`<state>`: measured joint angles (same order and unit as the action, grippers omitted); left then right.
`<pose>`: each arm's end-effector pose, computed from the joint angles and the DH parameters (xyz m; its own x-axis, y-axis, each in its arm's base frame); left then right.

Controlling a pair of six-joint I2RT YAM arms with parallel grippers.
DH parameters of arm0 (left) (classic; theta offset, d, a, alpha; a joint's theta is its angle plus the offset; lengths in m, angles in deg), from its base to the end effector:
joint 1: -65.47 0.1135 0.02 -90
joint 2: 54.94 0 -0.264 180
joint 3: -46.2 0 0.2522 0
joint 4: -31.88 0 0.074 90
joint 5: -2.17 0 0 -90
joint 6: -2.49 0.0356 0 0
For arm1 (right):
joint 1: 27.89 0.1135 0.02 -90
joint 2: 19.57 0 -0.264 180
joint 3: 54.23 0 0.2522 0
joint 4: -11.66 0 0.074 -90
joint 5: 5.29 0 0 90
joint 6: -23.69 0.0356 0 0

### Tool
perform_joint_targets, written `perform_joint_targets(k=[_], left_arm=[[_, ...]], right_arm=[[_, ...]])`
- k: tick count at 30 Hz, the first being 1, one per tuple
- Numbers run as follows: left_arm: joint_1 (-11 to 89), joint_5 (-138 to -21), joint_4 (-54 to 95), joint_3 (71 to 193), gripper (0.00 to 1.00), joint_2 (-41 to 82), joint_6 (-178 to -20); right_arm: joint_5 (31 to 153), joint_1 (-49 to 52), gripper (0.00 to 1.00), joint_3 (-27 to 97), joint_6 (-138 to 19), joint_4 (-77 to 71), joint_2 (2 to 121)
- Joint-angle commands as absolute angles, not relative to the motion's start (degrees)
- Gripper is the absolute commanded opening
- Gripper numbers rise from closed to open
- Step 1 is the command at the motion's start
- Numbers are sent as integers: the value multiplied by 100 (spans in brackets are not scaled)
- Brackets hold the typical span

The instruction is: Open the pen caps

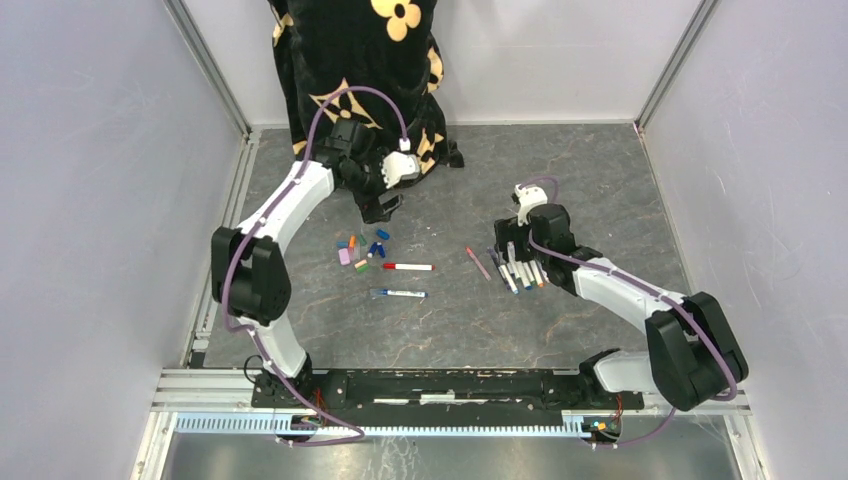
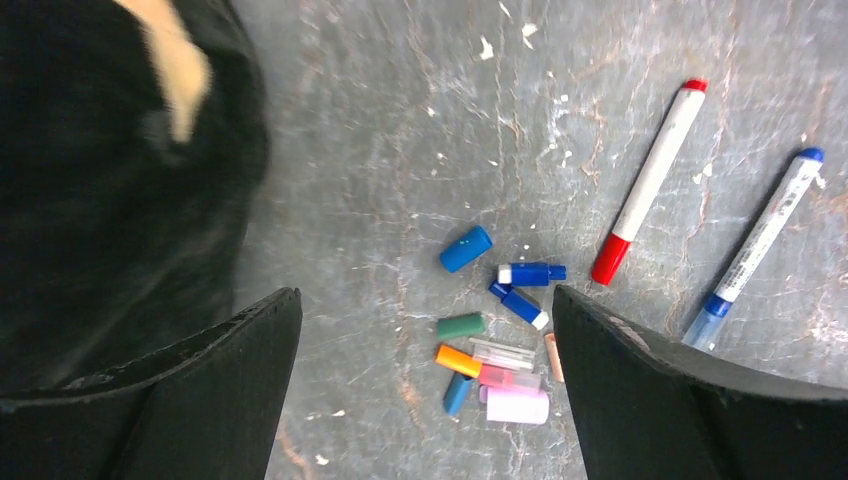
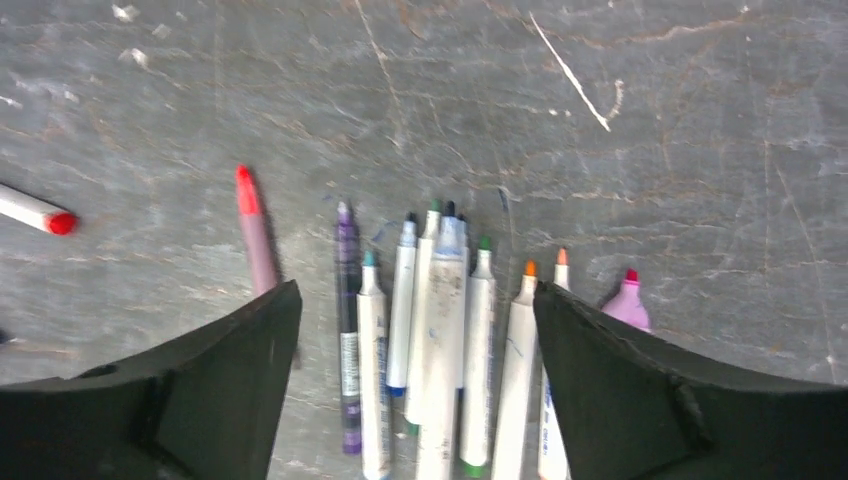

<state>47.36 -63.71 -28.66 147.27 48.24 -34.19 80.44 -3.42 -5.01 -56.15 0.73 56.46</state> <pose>0.3577 -0.1323 0.2667 -0.1337 0.8138 -0.5655 0.9531 0.2619 0.1516 0.2450 0.1086 0.1889 -0.6118 -0.0851 -0.7864 -0.2556 0.9621 0.0946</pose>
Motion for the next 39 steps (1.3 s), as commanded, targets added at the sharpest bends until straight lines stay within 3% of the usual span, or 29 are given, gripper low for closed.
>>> perform_joint_targets(k=[1,6,12,18,21,34,39], left_arm=[[4729,-6132,-3421,15430,100,4044,-3879],[4746,-6394,-2917,15241,100,3120,-4189],[4785,-6985,-1989,14264,100,2308,-4692],[5056,-6680,-2791,14650,100,2567,-4811],[5237,-6361,-3027,14713,100,2663,-4878],[5551,-5868,-3281,14710,100,2671,-4952],[5578,-5853,-3369,14544,100,2700,-4757]], right_arm=[[8855,-250,98,-86,-5973,368,5245],[9298,-350,98,52,-5112,818,5119],[11638,-328,98,470,-5192,1428,6322],[10292,985,98,1800,-6957,3,7332],[10168,1276,89,2258,-7270,-194,7887],[9699,1807,71,2469,-7740,-91,9011],[9561,1833,57,2438,-7712,-52,9178]])
